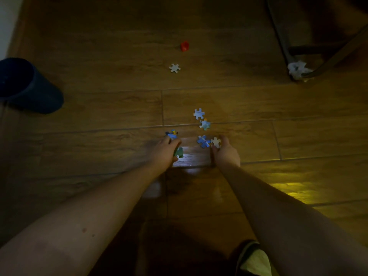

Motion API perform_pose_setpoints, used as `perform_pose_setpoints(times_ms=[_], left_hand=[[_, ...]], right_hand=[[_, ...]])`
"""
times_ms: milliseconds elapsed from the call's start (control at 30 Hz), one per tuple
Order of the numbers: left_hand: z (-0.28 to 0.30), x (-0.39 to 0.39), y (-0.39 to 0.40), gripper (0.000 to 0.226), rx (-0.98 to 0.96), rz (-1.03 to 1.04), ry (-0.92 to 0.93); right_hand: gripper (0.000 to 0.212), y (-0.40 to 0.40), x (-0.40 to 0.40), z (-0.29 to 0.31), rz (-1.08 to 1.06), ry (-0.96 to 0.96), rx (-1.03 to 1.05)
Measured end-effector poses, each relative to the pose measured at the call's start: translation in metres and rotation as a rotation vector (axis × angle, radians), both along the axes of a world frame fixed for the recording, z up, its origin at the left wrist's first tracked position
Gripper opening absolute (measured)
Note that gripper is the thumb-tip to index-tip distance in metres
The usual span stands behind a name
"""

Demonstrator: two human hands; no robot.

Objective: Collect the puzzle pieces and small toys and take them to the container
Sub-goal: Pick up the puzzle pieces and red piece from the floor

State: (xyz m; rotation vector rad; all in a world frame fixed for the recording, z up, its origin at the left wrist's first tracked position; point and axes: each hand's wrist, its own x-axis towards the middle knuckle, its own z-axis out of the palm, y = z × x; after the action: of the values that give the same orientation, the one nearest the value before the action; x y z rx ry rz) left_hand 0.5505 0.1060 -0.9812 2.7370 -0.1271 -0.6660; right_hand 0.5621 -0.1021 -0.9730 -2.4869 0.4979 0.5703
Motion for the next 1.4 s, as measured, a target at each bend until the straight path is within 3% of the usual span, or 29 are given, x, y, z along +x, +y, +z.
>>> perform_pose_setpoints(times_ms=[100, 233, 667, 967, 1100, 1200, 1400], left_hand=[[-0.002, 0.006, -0.002, 0.052, 0.064, -0.078, -0.012], [-0.014, 0.005, -0.006, 0.014, 0.15, -0.171, -0.038], [0.004, 0.017, 0.002, 0.033, -0.379, 0.274, 0.057], [0.003, 0.046, 0.019, 0.026, -0.343, 0.404, -0.004], [-0.004, 0.046, 0.014, 0.041, -0.318, 0.379, -0.015], [-0.011, 0.045, 0.014, 0.05, -0.181, 0.342, -0.042], [-0.015, 0.047, 0.016, 0.034, -0.095, 0.423, -0.017]], right_hand=[[0.048, 0.001, 0.007, -0.002, 0.048, 0.03, -0.008], [0.047, 0.003, 0.011, -0.005, 0.056, 0.073, -0.025], [0.053, -0.007, -0.001, -0.008, -0.018, 0.092, 0.032], [0.047, -0.011, -0.026, -0.013, -0.078, 0.111, 0.134], [0.056, -0.015, -0.032, -0.014, -0.025, 0.109, 0.131], [0.05, -0.017, -0.034, -0.017, 0.064, 0.105, 0.064], [0.048, -0.014, -0.035, -0.015, 0.09, 0.083, 0.004]])
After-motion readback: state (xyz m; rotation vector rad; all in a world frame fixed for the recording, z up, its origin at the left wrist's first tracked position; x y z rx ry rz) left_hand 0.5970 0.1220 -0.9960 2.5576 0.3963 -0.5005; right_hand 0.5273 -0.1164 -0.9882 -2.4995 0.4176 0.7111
